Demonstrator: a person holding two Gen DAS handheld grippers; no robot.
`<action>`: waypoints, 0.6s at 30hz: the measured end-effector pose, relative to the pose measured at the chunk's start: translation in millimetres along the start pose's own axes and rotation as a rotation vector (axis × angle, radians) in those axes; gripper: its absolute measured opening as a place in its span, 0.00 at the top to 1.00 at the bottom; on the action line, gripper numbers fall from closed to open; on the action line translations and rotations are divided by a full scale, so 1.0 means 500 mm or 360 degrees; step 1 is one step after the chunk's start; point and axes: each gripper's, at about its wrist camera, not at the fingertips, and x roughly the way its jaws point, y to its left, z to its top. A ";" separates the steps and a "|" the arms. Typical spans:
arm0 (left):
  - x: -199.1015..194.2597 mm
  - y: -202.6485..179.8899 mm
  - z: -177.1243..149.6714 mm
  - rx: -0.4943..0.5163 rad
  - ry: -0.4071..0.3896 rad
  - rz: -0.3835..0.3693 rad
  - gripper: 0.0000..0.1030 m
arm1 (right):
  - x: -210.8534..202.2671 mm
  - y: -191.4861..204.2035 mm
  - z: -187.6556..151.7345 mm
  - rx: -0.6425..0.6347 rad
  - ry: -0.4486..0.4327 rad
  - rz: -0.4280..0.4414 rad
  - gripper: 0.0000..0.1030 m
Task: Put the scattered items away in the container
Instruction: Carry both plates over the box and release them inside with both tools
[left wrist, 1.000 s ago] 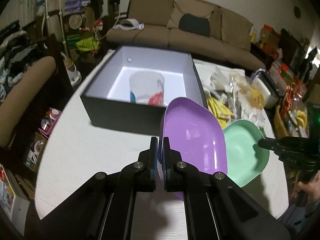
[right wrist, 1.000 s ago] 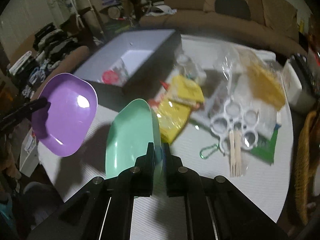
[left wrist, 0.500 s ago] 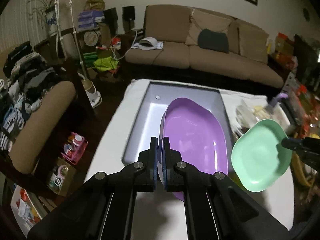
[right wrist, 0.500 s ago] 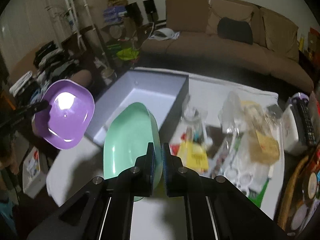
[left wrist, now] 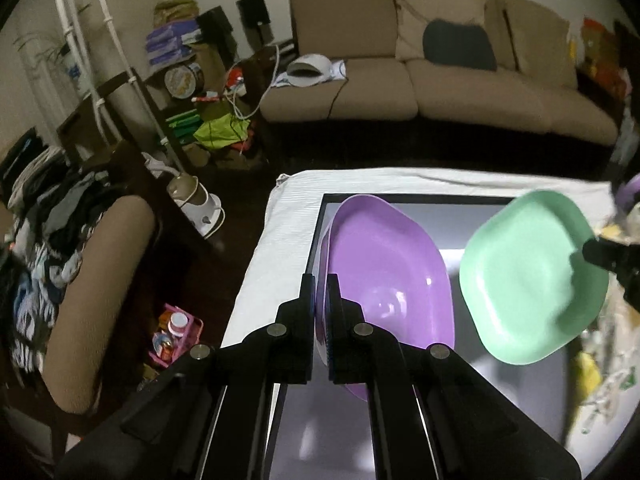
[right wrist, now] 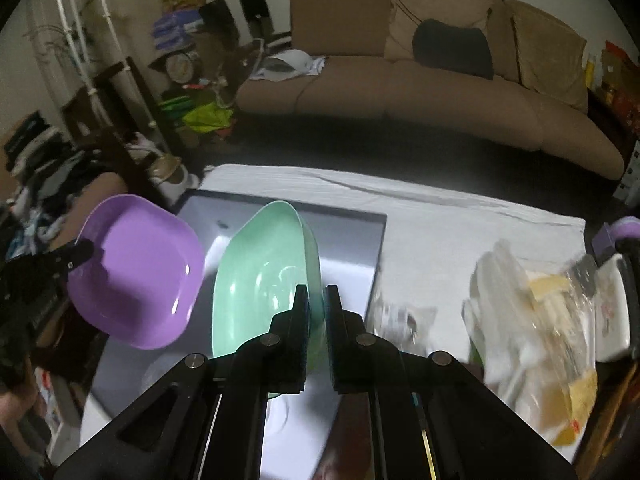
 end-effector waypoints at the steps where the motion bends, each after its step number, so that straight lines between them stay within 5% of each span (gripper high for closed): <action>1: 0.026 -0.009 0.007 0.0005 0.0010 0.0002 0.96 | 0.021 0.003 0.008 -0.0003 0.0011 -0.0020 0.93; 9: 0.175 -0.070 0.009 0.0127 0.0108 0.0083 0.96 | 0.157 0.025 0.013 -0.0063 0.0086 -0.0205 0.93; 18: 0.260 -0.106 0.001 0.0192 0.0186 0.0131 0.93 | 0.208 0.029 0.007 -0.0079 0.0163 -0.0356 0.91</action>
